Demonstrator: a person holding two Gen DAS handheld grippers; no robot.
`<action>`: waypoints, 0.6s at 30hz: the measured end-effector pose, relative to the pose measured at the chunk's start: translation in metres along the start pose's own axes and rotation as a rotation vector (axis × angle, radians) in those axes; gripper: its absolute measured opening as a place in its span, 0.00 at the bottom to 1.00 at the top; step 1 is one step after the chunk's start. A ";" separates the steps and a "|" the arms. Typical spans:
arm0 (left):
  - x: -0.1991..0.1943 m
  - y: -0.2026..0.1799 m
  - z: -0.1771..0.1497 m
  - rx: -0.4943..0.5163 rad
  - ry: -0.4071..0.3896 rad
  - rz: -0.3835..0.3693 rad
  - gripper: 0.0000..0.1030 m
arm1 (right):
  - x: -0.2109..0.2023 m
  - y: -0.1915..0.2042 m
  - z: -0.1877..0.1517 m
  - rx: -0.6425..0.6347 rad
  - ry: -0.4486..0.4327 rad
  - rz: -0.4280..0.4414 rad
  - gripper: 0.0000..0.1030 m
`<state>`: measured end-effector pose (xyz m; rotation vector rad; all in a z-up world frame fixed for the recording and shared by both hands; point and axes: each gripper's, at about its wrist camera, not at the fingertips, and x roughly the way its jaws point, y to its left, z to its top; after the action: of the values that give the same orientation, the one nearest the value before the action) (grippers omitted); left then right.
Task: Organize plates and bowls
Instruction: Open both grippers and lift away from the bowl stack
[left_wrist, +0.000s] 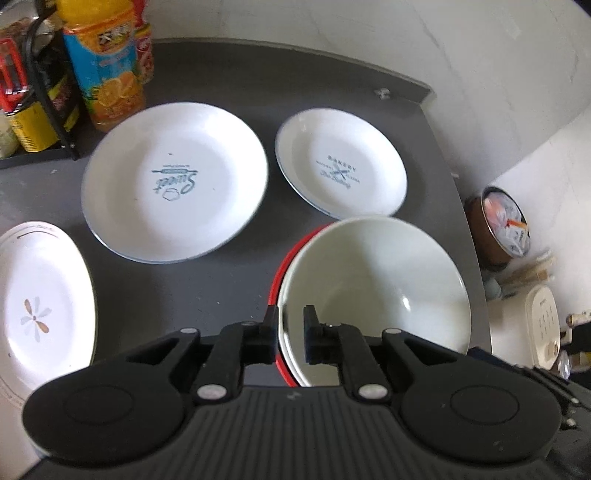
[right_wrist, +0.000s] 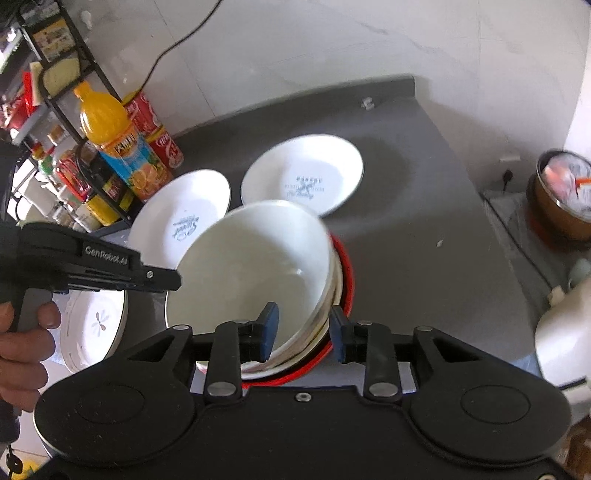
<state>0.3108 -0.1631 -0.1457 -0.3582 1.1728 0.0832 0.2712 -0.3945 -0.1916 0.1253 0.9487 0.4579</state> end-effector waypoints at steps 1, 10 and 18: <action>-0.002 0.001 0.000 -0.011 -0.005 0.007 0.11 | -0.001 -0.003 0.003 -0.009 -0.005 0.007 0.30; -0.019 0.022 0.002 -0.160 -0.043 0.074 0.28 | 0.007 -0.010 0.040 -0.081 -0.005 0.113 0.26; -0.037 0.055 0.009 -0.237 -0.111 0.162 0.55 | 0.025 0.021 0.065 -0.106 0.007 0.193 0.28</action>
<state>0.2909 -0.1040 -0.1219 -0.4603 1.0825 0.3815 0.3293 -0.3590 -0.1663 0.1197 0.9210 0.6859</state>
